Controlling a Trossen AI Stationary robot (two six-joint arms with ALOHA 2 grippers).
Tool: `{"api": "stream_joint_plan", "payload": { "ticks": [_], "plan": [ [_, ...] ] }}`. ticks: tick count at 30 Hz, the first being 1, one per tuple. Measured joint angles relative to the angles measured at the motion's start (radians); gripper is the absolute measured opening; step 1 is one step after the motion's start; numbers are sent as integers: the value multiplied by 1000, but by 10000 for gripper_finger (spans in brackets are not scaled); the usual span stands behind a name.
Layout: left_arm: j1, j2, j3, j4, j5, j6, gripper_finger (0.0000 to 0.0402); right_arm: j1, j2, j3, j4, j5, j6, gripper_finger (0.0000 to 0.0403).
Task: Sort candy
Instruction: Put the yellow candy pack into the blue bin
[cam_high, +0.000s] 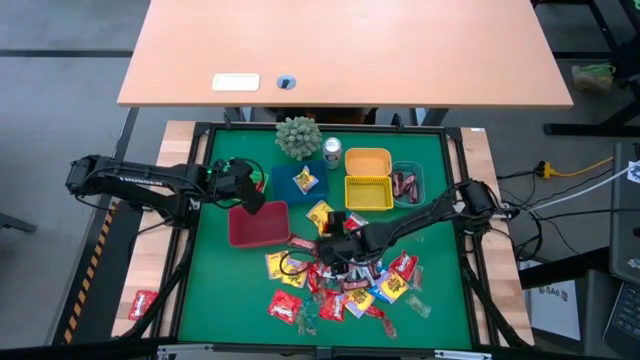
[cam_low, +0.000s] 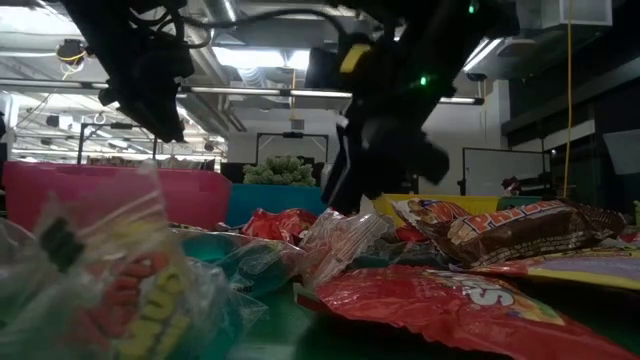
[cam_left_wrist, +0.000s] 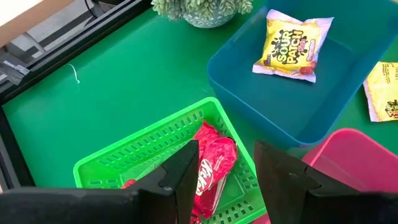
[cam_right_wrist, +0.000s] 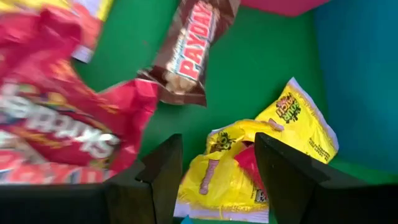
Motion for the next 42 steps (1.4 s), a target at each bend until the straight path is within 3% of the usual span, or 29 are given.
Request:
{"api": "stream_joint_plan", "payload": {
  "ticks": [12, 27, 35, 42],
  "plan": [
    [0, 0, 0, 4, 0, 0, 141, -27, 62, 1, 44, 25, -23, 182],
    [0, 0, 0, 8, 0, 0, 141, -26, 62, 1, 42, 18, -23, 7],
    [0, 0, 0, 8, 0, 0, 141, -26, 41, 7, -18, -33, -23, 3],
    [0, 0, 0, 17, 0, 0, 141, -25, 10, 98, -146, -55, -23, 2]
  ]
}}
